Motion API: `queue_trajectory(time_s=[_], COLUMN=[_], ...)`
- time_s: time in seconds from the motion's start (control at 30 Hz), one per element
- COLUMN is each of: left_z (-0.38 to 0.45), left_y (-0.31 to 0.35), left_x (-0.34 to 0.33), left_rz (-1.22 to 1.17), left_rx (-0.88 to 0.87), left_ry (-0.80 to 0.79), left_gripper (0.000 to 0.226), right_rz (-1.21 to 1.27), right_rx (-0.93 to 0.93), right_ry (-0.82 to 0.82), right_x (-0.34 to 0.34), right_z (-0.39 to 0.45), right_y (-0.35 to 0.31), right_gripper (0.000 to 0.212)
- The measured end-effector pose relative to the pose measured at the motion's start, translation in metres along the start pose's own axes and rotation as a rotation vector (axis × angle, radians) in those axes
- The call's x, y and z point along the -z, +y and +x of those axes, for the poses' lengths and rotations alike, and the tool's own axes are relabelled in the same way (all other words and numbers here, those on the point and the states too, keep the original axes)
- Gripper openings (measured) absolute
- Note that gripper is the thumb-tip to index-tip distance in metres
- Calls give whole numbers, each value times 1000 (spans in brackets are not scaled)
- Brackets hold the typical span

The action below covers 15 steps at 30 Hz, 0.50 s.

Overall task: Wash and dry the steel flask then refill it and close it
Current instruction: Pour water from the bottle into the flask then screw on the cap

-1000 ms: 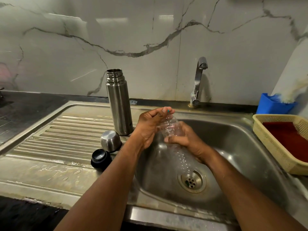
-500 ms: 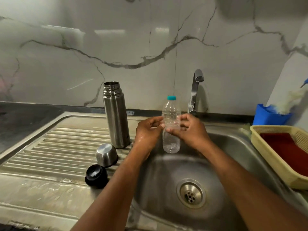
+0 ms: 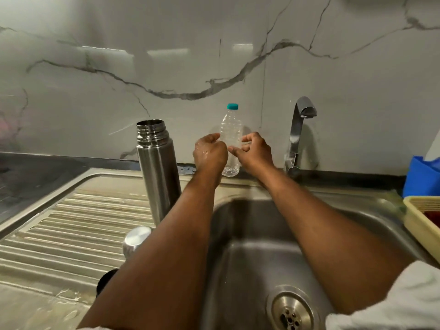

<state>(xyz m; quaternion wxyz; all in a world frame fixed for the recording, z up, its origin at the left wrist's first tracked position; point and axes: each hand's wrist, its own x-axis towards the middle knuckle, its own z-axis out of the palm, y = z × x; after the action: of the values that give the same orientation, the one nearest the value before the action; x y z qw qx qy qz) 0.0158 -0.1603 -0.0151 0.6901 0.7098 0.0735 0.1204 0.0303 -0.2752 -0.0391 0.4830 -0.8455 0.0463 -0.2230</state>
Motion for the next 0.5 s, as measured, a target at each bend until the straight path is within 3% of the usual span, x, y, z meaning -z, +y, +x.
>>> queue_trajectory(time_s=[0.5], left_z=[0], left_y=[-16], left_x=[-9], left_rz=[-39], left_rx=[58], left_ry=[-70], left_gripper=[57], right_rz=[-6], right_rx=[55], right_ry=[11], right_x=[-17], right_z=[-2], right_y=[22], right_gripper=[61])
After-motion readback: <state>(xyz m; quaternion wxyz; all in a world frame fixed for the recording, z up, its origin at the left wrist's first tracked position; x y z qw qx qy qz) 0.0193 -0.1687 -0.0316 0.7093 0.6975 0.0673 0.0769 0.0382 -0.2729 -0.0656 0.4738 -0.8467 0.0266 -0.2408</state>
